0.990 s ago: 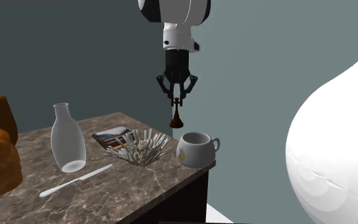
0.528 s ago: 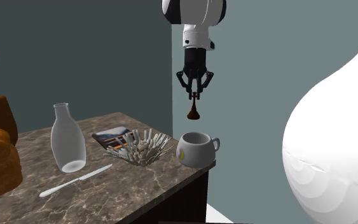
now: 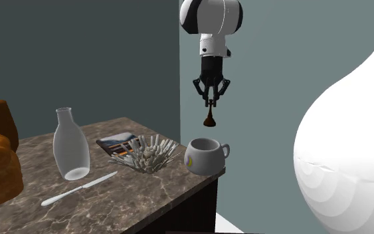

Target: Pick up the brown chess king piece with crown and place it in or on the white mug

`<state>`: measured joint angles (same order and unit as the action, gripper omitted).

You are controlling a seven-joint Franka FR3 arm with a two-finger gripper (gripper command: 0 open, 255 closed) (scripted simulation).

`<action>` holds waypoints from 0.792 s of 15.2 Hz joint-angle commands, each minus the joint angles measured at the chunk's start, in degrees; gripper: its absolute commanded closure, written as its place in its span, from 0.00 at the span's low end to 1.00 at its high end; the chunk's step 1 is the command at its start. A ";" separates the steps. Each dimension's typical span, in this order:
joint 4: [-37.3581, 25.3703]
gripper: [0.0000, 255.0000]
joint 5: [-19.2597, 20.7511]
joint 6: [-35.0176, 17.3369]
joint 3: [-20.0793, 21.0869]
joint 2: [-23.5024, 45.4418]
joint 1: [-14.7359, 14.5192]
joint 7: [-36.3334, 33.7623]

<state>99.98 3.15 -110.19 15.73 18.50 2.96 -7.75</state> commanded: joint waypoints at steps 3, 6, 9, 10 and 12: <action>1.74 1.00 0.33 -2.78 -0.13 1.07 -0.06 -0.14; 2.75 1.00 0.63 -4.75 -0.25 2.05 -0.14 -0.28; 3.64 1.00 0.96 -6.68 -0.39 3.12 -0.24 -0.44; 3.92 1.00 1.07 -7.31 -0.44 3.50 -0.27 -0.50; 4.42 1.00 1.31 -8.57 -0.54 4.28 -0.35 -0.61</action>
<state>104.21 4.30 -118.04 15.23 22.25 2.72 -8.21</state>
